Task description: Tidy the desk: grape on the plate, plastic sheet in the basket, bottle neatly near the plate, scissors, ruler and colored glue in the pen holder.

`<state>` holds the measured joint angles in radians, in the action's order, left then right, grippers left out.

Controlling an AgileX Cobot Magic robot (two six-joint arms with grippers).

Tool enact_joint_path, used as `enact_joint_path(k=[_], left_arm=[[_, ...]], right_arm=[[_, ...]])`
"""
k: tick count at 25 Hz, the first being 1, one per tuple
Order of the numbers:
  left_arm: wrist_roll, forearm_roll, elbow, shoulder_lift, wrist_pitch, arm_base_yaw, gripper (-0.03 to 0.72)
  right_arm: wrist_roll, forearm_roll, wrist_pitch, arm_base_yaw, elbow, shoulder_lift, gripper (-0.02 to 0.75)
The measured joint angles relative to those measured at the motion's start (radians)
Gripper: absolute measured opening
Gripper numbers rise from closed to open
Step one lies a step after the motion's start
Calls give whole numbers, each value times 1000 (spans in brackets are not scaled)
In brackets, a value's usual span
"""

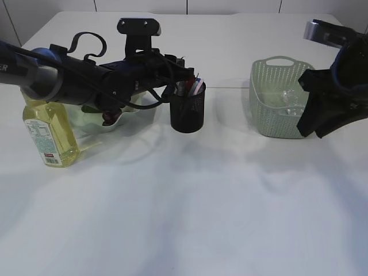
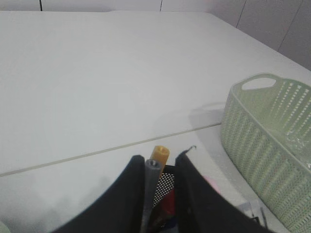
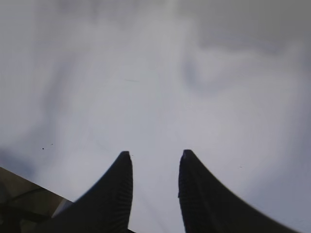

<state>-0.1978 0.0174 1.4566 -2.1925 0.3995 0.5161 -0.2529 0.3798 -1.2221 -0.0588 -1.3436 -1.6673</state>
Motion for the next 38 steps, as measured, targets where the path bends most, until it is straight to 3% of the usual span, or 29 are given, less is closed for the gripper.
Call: enact_joint_path(k=[11,17,23,30,38], left_arm=[[0,4,0,30,-72,0,181],[0,25,0,139,-209,0,273],[0,29,0,249,-440,0,296],[0,39,0,413,-718,-2,340],[0,44,0,622,-1040,-2,386]], right_arm=[[0,2,0,0,0,0,272],[-1,21,0,0,-4,0,272],[-1,27,0,0,-87,9,286],[-1,27,-4,0,-115,102,407],[-1,76,-12,0,-115,212,415]])
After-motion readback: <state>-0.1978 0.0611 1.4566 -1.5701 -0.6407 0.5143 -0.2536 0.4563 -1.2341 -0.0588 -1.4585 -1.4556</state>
